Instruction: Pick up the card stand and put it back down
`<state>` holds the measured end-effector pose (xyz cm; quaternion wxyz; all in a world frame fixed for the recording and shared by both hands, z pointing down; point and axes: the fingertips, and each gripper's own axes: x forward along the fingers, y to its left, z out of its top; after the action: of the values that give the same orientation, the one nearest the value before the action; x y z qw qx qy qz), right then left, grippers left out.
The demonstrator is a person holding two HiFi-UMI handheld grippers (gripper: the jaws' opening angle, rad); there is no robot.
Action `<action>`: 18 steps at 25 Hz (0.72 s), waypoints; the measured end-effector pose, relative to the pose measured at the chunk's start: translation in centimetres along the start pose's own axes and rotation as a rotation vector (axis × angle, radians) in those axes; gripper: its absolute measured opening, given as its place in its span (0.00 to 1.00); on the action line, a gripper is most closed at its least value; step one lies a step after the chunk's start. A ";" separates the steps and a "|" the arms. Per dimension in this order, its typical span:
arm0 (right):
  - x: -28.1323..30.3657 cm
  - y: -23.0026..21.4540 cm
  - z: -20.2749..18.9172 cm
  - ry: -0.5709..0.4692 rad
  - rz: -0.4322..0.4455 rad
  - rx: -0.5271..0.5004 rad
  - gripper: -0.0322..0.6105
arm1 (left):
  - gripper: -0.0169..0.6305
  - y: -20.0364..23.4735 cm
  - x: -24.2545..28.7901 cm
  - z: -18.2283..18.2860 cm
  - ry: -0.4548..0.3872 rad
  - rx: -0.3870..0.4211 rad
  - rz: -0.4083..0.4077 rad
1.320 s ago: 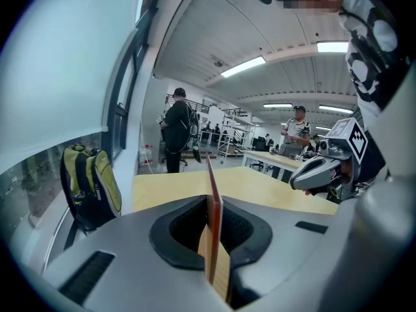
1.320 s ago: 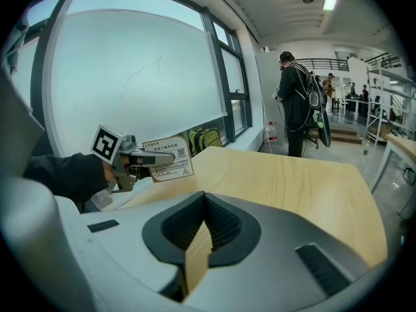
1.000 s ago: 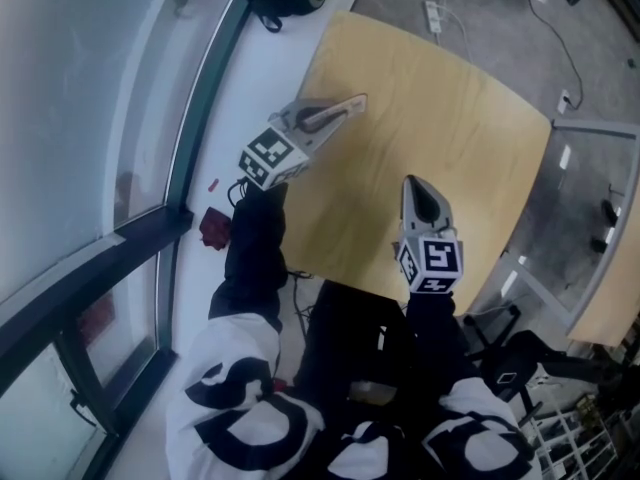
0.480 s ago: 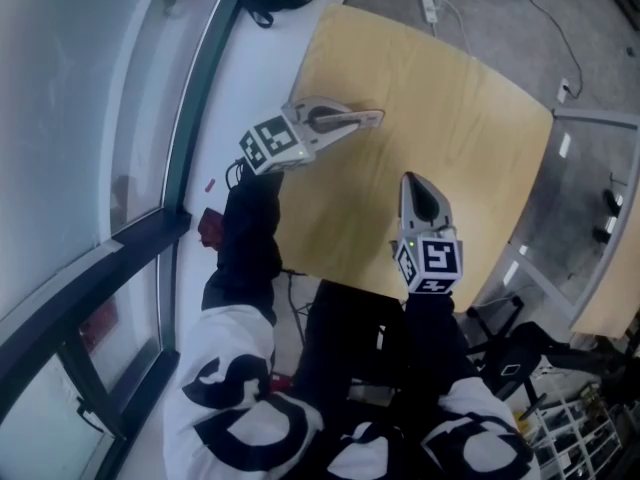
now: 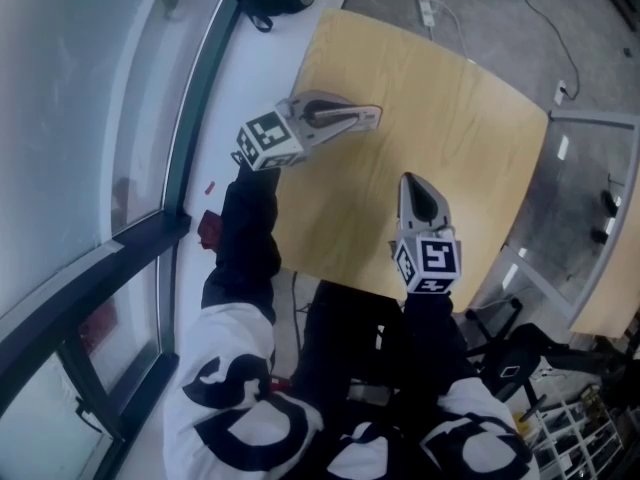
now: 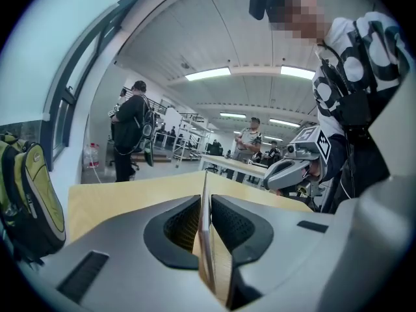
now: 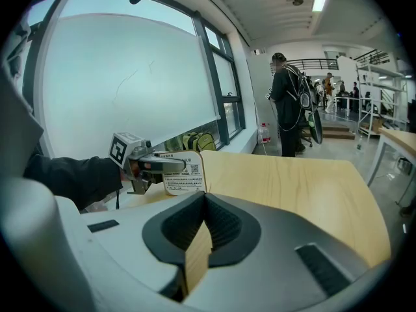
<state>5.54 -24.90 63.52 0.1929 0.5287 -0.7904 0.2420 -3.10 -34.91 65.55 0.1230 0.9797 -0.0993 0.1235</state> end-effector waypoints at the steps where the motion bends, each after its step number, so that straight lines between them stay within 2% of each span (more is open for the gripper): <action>1: -0.1 0.0 0.1 -0.003 0.003 -0.002 0.08 | 0.09 0.1 -0.1 0.0 0.004 -0.002 0.008; 7: -0.9 -0.1 0.1 -0.004 0.002 -0.009 0.08 | 0.11 0.3 -0.7 -0.5 0.011 -0.018 0.062; 10: -1.0 0.1 -0.1 -0.001 0.012 -0.013 0.08 | 0.27 0.3 -1.1 -0.5 -0.003 -0.037 0.077; 12: -1.1 0.3 -0.1 0.000 0.020 -0.019 0.08 | 0.31 0.5 -1.6 -0.7 -0.008 -0.044 0.102; 14: -1.1 0.6 -0.1 -0.002 0.031 -0.023 0.08 | 0.38 0.7 -2.3 -0.7 -0.015 -0.053 0.139; 18: -1.5 1.0 0.3 -0.009 0.050 -0.032 0.08 | 0.40 1.0 -4.2 -0.9 -0.015 -0.064 0.218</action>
<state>5.11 -23.62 62.29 0.1919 0.5066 -0.8080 0.2318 -7.50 -34.94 65.54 0.1396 0.9596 -0.2100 0.1253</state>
